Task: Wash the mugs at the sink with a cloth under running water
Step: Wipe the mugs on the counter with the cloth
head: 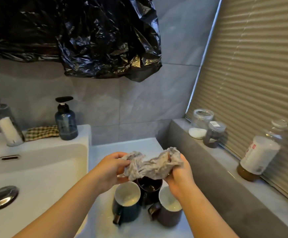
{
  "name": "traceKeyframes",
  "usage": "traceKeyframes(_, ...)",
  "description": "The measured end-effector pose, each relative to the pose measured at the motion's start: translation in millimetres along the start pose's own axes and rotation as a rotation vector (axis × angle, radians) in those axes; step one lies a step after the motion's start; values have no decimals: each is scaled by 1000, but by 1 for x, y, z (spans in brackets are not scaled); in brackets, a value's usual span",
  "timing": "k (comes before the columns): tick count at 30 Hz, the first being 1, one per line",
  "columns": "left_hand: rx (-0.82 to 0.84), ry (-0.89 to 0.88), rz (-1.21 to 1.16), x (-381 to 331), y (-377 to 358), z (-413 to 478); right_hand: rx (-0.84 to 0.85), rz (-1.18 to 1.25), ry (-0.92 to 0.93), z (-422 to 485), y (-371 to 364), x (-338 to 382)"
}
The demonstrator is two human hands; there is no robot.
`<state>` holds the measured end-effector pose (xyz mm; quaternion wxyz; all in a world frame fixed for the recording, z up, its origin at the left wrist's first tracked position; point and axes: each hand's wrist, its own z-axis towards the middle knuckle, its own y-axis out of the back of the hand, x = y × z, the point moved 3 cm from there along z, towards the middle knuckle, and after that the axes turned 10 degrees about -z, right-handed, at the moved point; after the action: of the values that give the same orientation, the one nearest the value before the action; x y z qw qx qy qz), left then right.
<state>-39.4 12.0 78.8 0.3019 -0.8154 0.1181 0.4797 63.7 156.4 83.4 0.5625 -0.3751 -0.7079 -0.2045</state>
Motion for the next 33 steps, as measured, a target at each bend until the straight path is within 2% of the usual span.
traceKeyframes(2, -48, -121, 253, 2, -10, 3, -16, -79, 20, 6, 2, 5)
traceKeyframes(4, 105, -250, 466, 4, -30, -3, -6, -201, 101, 6, -1, 14)
traceKeyframes(6, 321, -238, 454, 8, -49, -10, 4, -268, 183, 5, -6, 20)
traceKeyframes(7, 357, -238, 435, 10, -54, -9, 19, -268, 212, 3, -8, 22)
traceKeyframes(11, 50, -295, 389, 7, -43, 4, 26, -311, 353, 7, -8, 29)
traceKeyframes(15, 42, -248, 273, 5, -28, 3, 11, -406, 324, 11, -2, 23)
traceKeyframes(19, -35, -274, 260, 2, -24, 0, 271, -450, 63, 4, -2, 15)
traceKeyframes(21, -88, -320, 290, 0, -25, -3, 450, -523, 88, -1, -1, 10)
traceKeyframes(23, -113, -353, 237, -1, -28, -5, 592, -497, 107, -1, 2, -2)
traceKeyframes(25, -130, -345, 181, -2, -29, -7, 642, -405, 69, -3, 6, -9)
traceKeyframes(27, -149, -312, 172, -2, -24, -6, 587, -278, 42, -2, 11, -10)
traceKeyframes(30, -137, -227, 105, -5, -15, -6, 417, -15, 16, 2, 22, -1)
traceKeyframes(33, -19, -146, 143, -10, -10, -6, 272, -54, 67, 4, 34, 12)
